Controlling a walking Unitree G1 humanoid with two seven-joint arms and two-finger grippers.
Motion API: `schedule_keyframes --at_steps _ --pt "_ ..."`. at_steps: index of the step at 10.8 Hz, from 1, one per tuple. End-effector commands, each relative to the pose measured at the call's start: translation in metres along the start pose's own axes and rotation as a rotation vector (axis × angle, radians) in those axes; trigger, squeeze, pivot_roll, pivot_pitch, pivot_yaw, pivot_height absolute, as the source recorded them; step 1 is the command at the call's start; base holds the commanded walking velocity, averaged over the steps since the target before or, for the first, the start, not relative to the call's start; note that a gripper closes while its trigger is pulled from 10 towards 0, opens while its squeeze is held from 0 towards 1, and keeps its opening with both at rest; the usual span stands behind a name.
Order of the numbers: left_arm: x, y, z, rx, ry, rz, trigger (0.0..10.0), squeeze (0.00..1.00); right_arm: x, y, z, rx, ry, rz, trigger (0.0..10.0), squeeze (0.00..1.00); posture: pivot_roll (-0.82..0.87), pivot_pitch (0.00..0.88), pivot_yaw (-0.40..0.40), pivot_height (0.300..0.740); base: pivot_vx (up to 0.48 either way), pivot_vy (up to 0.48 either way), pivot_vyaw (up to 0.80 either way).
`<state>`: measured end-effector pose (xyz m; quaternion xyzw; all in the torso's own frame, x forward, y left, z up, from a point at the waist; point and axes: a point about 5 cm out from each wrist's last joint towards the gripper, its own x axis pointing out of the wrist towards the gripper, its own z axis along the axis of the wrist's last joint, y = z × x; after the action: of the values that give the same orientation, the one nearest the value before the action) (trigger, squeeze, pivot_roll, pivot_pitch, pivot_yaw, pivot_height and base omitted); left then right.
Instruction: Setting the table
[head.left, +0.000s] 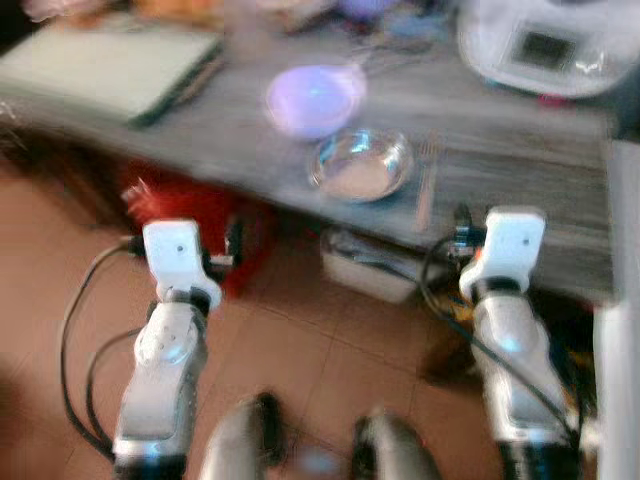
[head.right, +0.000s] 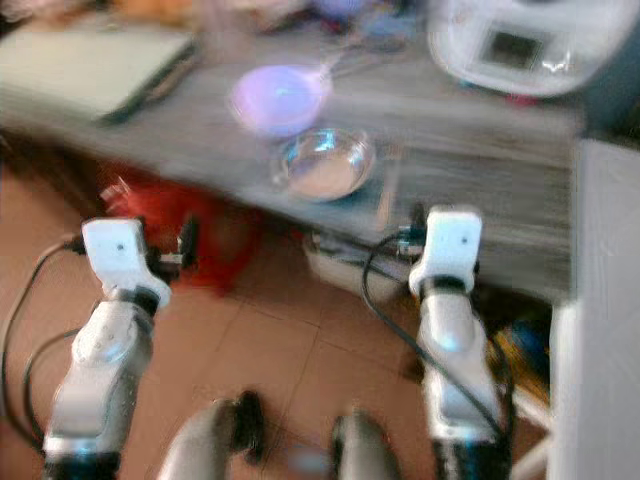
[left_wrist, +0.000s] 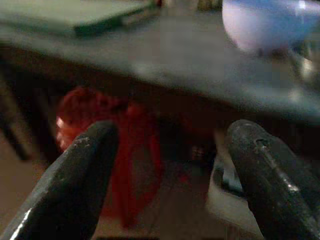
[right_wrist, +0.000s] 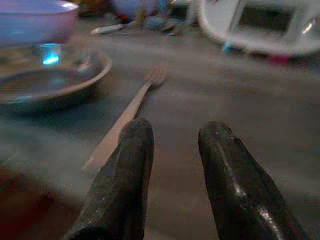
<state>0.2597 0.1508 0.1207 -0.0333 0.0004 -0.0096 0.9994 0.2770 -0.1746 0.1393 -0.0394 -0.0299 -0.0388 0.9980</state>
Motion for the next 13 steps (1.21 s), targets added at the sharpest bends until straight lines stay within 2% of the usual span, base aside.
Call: schedule_keyframes --at_steps 1,2,3,4,5,6,9,13 --pt "0.002 -0.001 0.006 0.010 -0.021 -0.010 10.0 0.00 -0.002 -0.003 0.002 0.029 0.007 -0.003 10.0 0.00 -0.04 0.152 0.016 0.740 -0.285 0.000 0.00" --pt "0.000 0.000 0.003 0.009 -0.007 -0.008 10.0 0.00 0.000 0.002 0.010 0.035 -0.025 0.019 10.0 0.00 -0.05 0.152 0.021 0.740 -0.289 0.000 0.00" --pt "-0.003 -0.003 0.000 0.009 0.008 -0.024 10.0 0.00 -0.001 0.004 0.008 0.061 -0.024 0.041 10.0 0.29 -0.04 0.153 0.023 0.740 -0.289 0.000 0.00" --pt "-0.004 -0.003 -0.001 0.009 0.009 -0.025 10.0 0.00 -0.001 0.004 0.007 0.059 -0.023 0.043 10.0 1.00 -0.04 0.155 0.023 0.740 -0.281 0.000 0.00" --pt "-0.003 -0.003 -0.001 0.009 0.009 -0.024 10.0 0.00 -0.002 0.005 0.008 0.060 -0.022 0.037 10.0 1.00 -0.04 0.156 0.027 0.740 -0.281 0.000 0.00" --pt "-0.002 -0.002 0.001 0.012 0.005 -0.026 10.0 0.00 0.000 0.008 0.008 0.060 -0.025 0.026 10.0 0.00 -0.03 0.153 0.033 0.740 -0.270 0.000 0.00" --pt "-0.001 -0.004 0.004 0.015 -0.005 -0.042 10.0 0.00 0.002 0.012 0.008 0.090 -0.028 0.042 10.0 0.00 -0.03 0.154 0.036 0.740 -0.169 0.000 0.00" --pt "-0.001 -0.013 0.010 -0.038 -0.052 -0.118 10.0 0.00 0.001 0.012 0.005 0.093 -0.012 0.052 10.0 0.00 -0.03 0.153 0.022 0.740 0.000 0.000 -0.70"
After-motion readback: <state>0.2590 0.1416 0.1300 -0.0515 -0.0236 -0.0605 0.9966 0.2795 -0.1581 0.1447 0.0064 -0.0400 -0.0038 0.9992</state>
